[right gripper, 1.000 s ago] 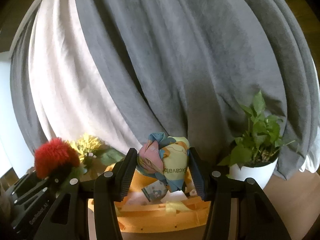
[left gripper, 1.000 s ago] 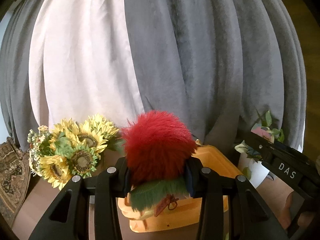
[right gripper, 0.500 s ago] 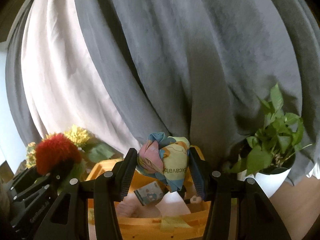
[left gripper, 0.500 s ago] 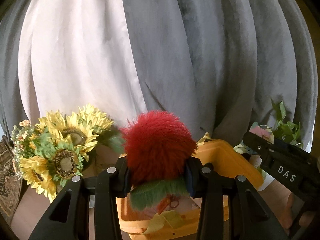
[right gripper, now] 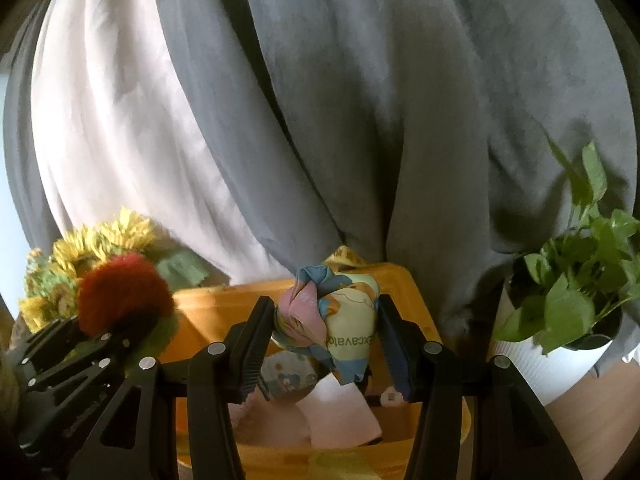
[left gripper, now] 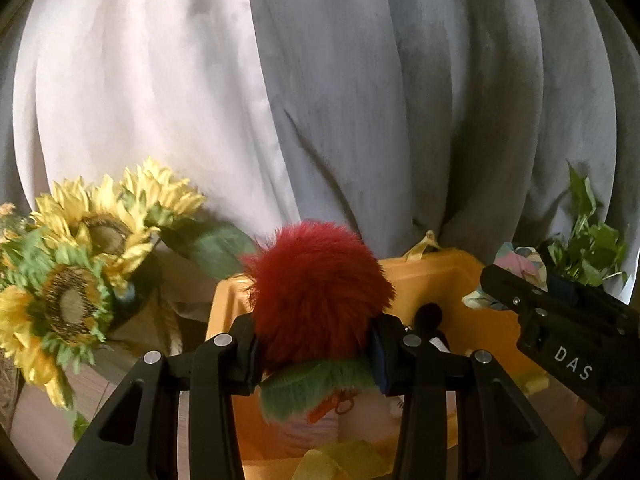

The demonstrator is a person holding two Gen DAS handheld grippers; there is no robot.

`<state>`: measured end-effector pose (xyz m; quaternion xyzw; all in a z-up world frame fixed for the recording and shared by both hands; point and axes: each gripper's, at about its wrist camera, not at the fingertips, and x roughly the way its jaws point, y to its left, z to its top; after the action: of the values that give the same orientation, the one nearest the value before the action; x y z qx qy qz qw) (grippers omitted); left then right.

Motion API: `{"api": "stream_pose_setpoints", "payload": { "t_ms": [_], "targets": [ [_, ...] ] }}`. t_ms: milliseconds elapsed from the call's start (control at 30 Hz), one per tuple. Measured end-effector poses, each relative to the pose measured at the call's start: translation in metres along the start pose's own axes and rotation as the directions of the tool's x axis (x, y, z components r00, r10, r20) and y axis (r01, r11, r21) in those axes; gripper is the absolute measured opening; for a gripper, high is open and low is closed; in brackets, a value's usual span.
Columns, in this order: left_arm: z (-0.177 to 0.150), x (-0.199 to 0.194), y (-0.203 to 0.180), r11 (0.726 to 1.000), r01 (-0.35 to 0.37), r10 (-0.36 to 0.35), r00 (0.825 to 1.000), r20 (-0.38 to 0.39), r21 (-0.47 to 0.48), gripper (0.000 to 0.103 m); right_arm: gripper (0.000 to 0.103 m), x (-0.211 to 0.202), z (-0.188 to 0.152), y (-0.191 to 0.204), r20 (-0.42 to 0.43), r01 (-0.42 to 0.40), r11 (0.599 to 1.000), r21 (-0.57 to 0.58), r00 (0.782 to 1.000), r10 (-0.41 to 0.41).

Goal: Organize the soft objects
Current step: 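Open both tools to drop the pompom and cloth into the crate, then move both tools back toward the pink sponge and green frog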

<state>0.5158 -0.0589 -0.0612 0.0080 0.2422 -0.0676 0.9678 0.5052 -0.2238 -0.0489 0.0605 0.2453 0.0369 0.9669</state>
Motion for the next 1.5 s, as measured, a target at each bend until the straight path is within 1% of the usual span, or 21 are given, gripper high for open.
{"api": "stream_pose_setpoints", "payload": {
  "t_ms": [133,200,233,267,300,333,367,533,867,1100,1500],
  "targets": [
    [-0.003,0.013,-0.003,1.000,0.000,0.000,1.000,-0.027,0.007,0.043,0.053,0.010,-0.004,0.000,-0.025,0.006,1.000,-0.013,1.000,-0.006],
    [-0.004,0.018,-0.004,1.000,0.004,-0.004,0.999,-0.042,0.004,0.047,0.053,0.016,-0.006,0.001,-0.042,0.006,1.000,-0.018,0.999,-0.006],
    [-0.004,0.021,-0.004,1.000,0.006,-0.006,0.999,-0.051,0.002,0.048,0.054,0.020,-0.007,0.002,-0.050,0.003,1.000,-0.019,0.999,-0.004],
    [-0.005,0.024,-0.004,1.000,0.007,-0.007,0.998,-0.061,0.003,0.055,0.058,0.022,-0.008,0.002,-0.058,0.003,1.000,-0.021,0.998,-0.004],
    [-0.004,0.027,-0.006,1.000,0.006,-0.006,0.998,-0.066,0.005,0.060,0.061,0.024,-0.009,0.002,-0.069,0.000,1.000,-0.022,0.998,-0.002],
    [-0.005,0.028,-0.006,1.000,0.002,-0.001,0.998,-0.068,0.006,0.060,0.068,0.027,-0.009,0.003,-0.078,-0.003,1.000,-0.022,0.997,0.001],
    [-0.005,0.029,-0.007,1.000,0.000,0.001,0.998,-0.068,0.010,0.060,0.069,0.029,-0.009,0.003,-0.083,-0.001,1.000,-0.023,0.997,-0.001],
    [-0.008,0.023,-0.004,1.000,-0.011,0.011,0.998,-0.063,0.009,0.064,0.069,0.029,-0.009,0.000,-0.084,0.018,1.000,-0.013,0.996,-0.019],
    [-0.005,-0.014,-0.003,0.999,-0.052,0.052,0.998,-0.022,-0.011,0.067,0.069,0.005,-0.006,-0.007,-0.067,0.029,1.000,0.002,0.997,-0.029],
    [-0.004,-0.046,-0.005,0.997,-0.072,0.071,0.997,-0.002,-0.033,0.067,0.069,-0.023,-0.004,-0.006,-0.039,0.031,0.999,0.004,0.999,-0.031],
    [-0.012,-0.106,-0.018,0.989,-0.145,0.146,0.989,0.015,-0.042,0.069,0.070,-0.073,-0.008,0.000,-0.003,-0.009,1.000,-0.002,1.000,0.009]
  ]
}}
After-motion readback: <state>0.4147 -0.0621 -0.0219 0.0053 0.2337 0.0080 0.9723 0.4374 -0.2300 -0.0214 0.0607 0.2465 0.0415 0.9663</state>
